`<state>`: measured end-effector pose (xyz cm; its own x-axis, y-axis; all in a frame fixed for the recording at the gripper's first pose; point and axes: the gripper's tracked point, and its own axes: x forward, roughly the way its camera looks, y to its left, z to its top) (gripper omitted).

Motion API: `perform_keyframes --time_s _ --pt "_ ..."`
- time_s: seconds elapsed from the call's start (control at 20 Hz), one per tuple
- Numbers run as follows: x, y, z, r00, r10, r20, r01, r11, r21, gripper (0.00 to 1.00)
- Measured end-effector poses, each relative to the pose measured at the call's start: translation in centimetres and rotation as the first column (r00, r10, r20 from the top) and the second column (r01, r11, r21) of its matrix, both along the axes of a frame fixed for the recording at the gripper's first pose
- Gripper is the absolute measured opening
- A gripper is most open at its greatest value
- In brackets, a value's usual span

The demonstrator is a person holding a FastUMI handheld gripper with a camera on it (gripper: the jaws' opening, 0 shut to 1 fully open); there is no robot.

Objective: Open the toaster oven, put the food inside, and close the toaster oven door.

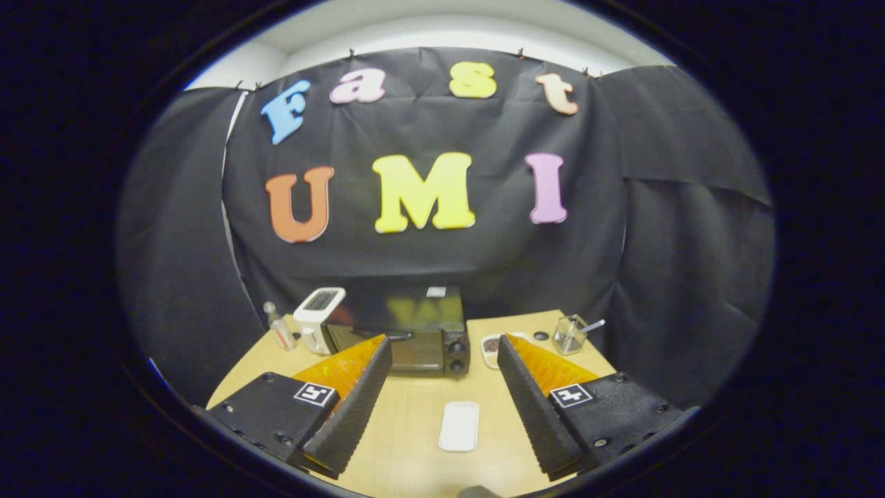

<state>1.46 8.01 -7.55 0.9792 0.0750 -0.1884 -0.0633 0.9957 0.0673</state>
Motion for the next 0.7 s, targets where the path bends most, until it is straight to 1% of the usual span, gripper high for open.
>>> perform_keyframes --time_s 0.15,0.3,0.35,0.45,0.55,0.6,0.7 --pt "-4.0 -5.1 6.0 0.993 -0.053 0.104 0.051 0.999 0.018 0.98" --pt "-5.8 -8.5 10.2 0.976 -0.079 0.204 0.078 0.997 0.012 0.99" --pt "-6.9 -9.5 10.8 0.969 -0.08 0.233 0.081 0.997 0.006 0.99" --pt "-7.7 -11.2 11.8 0.962 -0.064 0.264 0.072 0.997 -0.024 0.99" --pt "-8.0 -13.1 11.9 0.958 -0.042 0.283 0.077 0.991 -0.113 0.99" --pt "-8.3 -13.7 12.2 0.953 -0.026 0.3 0.071 0.988 -0.14 0.99" --pt "-8.2 -14.1 12.1 0.951 -0.008 0.31 0.055 0.988 -0.144 0.99"
